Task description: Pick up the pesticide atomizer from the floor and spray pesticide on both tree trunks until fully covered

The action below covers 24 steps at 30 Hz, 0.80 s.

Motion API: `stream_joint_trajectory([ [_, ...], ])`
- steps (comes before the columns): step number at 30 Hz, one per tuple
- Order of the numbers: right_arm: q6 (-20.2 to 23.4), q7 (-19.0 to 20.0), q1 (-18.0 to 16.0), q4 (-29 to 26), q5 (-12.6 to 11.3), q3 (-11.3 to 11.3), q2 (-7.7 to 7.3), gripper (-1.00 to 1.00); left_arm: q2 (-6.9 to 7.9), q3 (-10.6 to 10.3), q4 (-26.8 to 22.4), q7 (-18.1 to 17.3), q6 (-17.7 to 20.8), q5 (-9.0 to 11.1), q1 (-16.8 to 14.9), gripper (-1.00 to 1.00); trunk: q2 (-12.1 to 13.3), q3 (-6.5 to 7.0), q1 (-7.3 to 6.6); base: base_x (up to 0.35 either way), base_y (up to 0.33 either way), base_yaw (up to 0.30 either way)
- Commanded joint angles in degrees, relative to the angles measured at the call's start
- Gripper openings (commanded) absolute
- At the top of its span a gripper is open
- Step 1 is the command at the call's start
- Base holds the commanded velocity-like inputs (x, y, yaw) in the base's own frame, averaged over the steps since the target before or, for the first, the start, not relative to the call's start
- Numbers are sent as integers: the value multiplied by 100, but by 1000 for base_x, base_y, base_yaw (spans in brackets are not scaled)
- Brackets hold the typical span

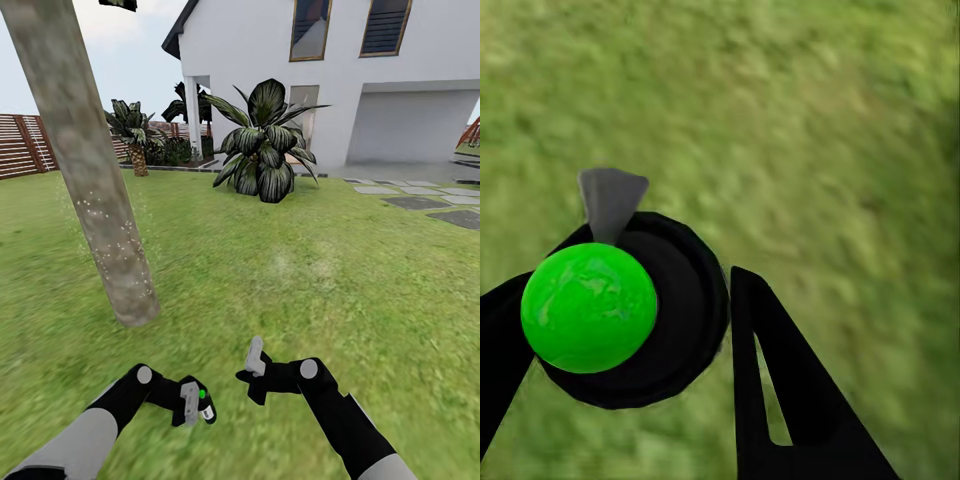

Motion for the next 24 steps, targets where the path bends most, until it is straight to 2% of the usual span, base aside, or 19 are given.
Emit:
stream_joint_trajectory([
  [1, 47, 25, -3, -10, 13, 1, 3, -100, -51, -29, -10, -17, -16, -19, -16, -100, -2, -6, -1, 0, 0, 0],
  [6, 47, 25, -3, -16, 13, 5, 3, -100, -223, -47, -12, -35, 0, -31, -139, -100, -2, -6, -1, 0, 0, 0],
  [10, 47, 25, -3, -23, 13, 5, 3, -100, -353, -237, -12, -38, 18, -43, -197, -100, -2, -6, -1, 0, 0, 0],
  [16, 47, 25, -3, -27, 13, 4, 3, -100, -472, -261, -16, -38, 22, -39, -225, -100, -2, -6, -1, 0, 0, 0],
  [24, 47, 25, -3, -21, 13, 6, 3, -100, -488, -253, -12, -44, 9, 26, -350, -100, -2, -6, -1, 0, 0, 0],
])
